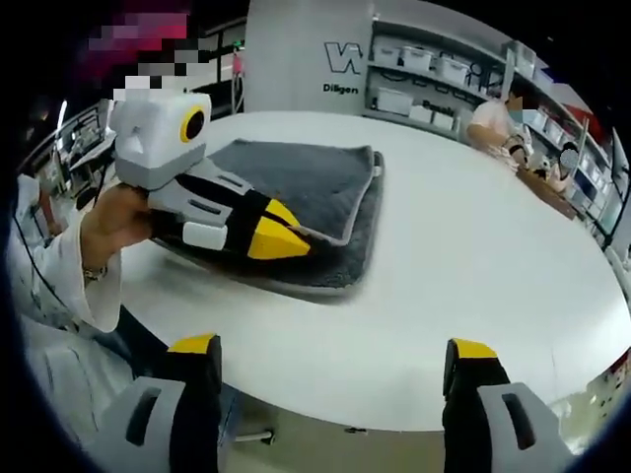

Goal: Open the folded towel by lifting each exposed corner and separating the folded layers until the towel lies flat within the target outline without major curled edges

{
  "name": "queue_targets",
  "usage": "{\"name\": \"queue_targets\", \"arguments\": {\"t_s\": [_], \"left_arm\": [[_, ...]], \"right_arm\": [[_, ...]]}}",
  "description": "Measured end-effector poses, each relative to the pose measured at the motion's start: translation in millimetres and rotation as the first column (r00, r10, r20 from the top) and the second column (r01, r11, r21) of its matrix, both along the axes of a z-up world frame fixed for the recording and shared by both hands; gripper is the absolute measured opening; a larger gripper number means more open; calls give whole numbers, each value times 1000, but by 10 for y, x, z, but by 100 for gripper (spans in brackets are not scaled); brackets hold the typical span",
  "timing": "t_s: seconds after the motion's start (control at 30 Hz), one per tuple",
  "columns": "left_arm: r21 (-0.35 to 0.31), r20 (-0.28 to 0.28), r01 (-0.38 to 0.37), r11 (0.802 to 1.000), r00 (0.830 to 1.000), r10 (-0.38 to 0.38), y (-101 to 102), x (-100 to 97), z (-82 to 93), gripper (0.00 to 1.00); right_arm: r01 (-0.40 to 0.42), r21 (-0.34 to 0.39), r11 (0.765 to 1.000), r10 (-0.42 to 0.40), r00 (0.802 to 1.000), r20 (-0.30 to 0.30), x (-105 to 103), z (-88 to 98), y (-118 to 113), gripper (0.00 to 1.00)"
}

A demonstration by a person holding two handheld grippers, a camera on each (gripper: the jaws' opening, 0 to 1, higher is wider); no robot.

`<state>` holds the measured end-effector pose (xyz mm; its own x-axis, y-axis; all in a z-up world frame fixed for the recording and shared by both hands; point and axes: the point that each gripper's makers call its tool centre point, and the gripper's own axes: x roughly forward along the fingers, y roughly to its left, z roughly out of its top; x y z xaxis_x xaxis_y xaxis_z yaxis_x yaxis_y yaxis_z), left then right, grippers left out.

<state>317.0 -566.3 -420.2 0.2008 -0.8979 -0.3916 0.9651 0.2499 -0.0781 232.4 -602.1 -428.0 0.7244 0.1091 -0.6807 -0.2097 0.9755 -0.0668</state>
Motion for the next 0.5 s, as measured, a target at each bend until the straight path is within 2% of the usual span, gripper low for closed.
{"name": "queue_targets", "arguments": {"t_s": [0.17, 0.3, 0.5], "left_arm": [[-21, -30, -9, 1000, 1000, 8, 0, -1, 19, 2], [-59, -61, -47, 997, 997, 44, 25, 61, 66, 1], [-126, -115, -145, 981, 985, 131, 148, 232, 170, 1]], "right_arm": [[0, 0, 1000, 0, 1000, -2, -1, -2, -3, 92], [-7, 4, 1000, 7, 1000, -5, 16, -12, 22, 90], [-13, 5, 1000, 13, 1000, -10, 39, -7, 37, 88]]}}
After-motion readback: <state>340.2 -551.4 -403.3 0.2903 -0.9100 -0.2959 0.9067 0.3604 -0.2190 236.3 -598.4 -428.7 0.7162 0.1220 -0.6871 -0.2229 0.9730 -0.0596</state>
